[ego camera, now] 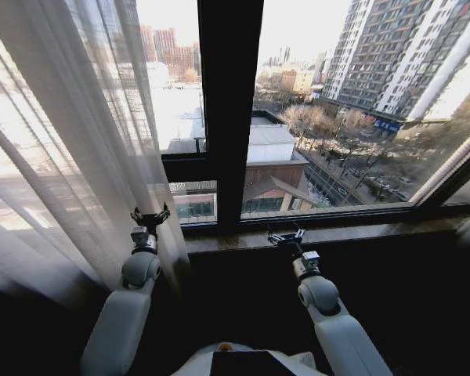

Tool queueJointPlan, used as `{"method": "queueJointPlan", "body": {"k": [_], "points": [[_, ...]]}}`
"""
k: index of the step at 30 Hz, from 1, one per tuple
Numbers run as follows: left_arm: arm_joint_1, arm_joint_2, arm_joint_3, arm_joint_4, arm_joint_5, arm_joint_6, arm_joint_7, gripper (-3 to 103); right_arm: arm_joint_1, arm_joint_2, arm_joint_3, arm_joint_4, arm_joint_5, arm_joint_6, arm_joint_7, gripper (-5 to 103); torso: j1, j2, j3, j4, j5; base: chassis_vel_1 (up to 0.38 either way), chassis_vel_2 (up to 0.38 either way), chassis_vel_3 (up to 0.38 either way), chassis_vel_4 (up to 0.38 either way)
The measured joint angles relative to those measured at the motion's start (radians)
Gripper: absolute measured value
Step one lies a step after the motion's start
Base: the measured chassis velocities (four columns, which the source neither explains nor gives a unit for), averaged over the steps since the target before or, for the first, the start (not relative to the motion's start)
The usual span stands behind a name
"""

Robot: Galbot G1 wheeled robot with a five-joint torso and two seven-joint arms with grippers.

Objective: Open the curtains by pulling them apart, changing their state from closed to fully open.

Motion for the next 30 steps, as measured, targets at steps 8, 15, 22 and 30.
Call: {"method": "queueJointPlan", "body": {"k": [8, 15, 22, 30], "points": [[0.0, 0.02, -0.017, 0.001, -0.014, -0.012, 0.074, 54, -0.006, 0.007, 0.001, -0.001, -0.003, 0.005, 0.001, 100, 0.0, 0.0, 0.0, 0.0, 0.0, 0.0, 0.0, 0.0, 0.0], [0.004, 0.027, -0.03, 0.001, -0.02, -0.022, 0.1, 32, 0.001, 0.009, -0.001, -0.004, -0.003, 0.006, 0.004, 100, 0.0, 0.0, 0.0, 0.0, 0.0001, 0.0, 0.0, 0.0, 0.0], [0.002, 0.045, -0.033, -0.017, -0.039, -0.015, 0.101, 2, 0.016, 0.023, -0.008, -0.017, -0.004, 0.005, 0.004, 100, 0.0, 0.0, 0.0, 0.0, 0.0001, 0.0, 0.0, 0.0, 0.0], [0.001, 0.053, -0.039, -0.023, -0.053, -0.004, 0.101, 0, 0.024, 0.027, -0.009, -0.024, -0.004, 0.004, 0.004, 100, 0.0, 0.0, 0.0, 0.0, 0.0, 0.0, 0.0, 0.0, 0.0]]}}
